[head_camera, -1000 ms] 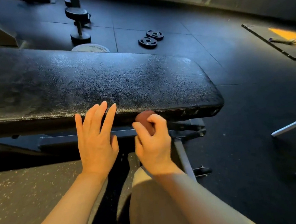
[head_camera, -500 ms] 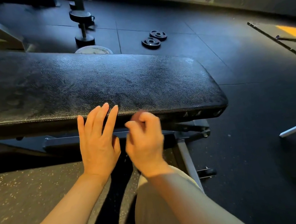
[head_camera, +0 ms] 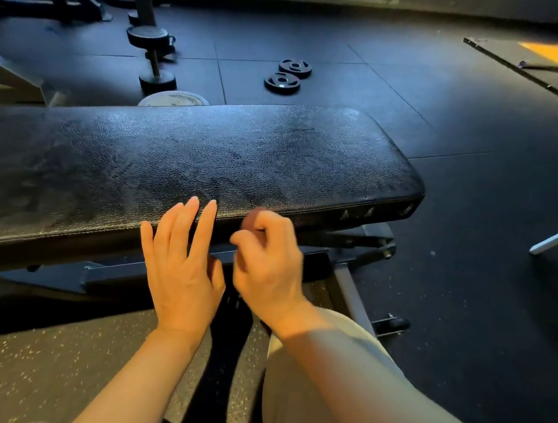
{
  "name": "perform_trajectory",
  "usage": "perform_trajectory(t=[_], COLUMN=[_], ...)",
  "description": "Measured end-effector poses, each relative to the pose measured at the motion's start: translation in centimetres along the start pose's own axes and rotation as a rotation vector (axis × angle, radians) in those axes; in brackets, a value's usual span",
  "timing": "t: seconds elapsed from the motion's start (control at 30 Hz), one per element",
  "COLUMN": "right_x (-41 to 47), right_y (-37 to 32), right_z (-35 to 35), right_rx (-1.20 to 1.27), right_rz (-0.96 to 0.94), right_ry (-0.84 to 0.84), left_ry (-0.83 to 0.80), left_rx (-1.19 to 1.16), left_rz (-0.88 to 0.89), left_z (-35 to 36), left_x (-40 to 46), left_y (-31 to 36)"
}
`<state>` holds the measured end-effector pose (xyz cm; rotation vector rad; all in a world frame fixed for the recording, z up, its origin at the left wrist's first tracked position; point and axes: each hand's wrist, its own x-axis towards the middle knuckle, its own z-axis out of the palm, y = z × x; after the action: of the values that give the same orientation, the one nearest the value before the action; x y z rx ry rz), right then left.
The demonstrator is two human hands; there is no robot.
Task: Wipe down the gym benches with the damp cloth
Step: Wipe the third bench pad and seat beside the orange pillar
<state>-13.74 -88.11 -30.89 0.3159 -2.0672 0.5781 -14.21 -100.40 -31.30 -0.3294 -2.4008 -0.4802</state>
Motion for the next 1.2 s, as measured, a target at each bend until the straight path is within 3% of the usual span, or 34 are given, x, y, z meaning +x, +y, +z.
perform_trajectory(t=[0.07, 0.13, 0.4, 0.7, 0.9, 1.0, 1.1, 1.2], right_x=[0.1, -0.4, -1.1, -1.7, -0.1, -0.7, -2.4, -2.8], right_y=[0.1, 1.9, 0.7, -3.4, 1.8, -0.7, -3.7, -2.5], right_z=[0.3, -0.3, -1.9, 0.2, -2.1, -0.6, 0.8, 0.2], right_rx=[0.006, 0.045, 0.181, 0.335, 0.291, 0.286, 0.405, 0.419], right_rz=[-0.058, -0.003, 0.651, 0.767, 0.924, 0.823, 0.816, 0.838], right_ry=[-0.023, -0.026, 0.280, 0.176, 0.484, 0.383, 0.132, 0.173], left_ry=[-0.006, -0.015, 0.012, 0.037, 0.056, 0.074, 0.058, 0.027], left_rx=[0.019, 0.030, 0.009, -0.052, -0.082, -0.118, -0.117, -0.100], left_rz=[0.024, 0.042, 0.003, -0.027, -0.041, -0.068, -0.055, -0.024], left_z=[-0.1, -0.1, 0.1, 0.2, 0.1, 0.4, 0.4, 0.0], left_x=[0.0, 0.0, -0.1, -0.2, -0.3, -0.2, -0.3, -0.3], left_y=[-0.3, -0.5, 0.0, 0.5, 0.7, 1.1, 0.7, 0.2])
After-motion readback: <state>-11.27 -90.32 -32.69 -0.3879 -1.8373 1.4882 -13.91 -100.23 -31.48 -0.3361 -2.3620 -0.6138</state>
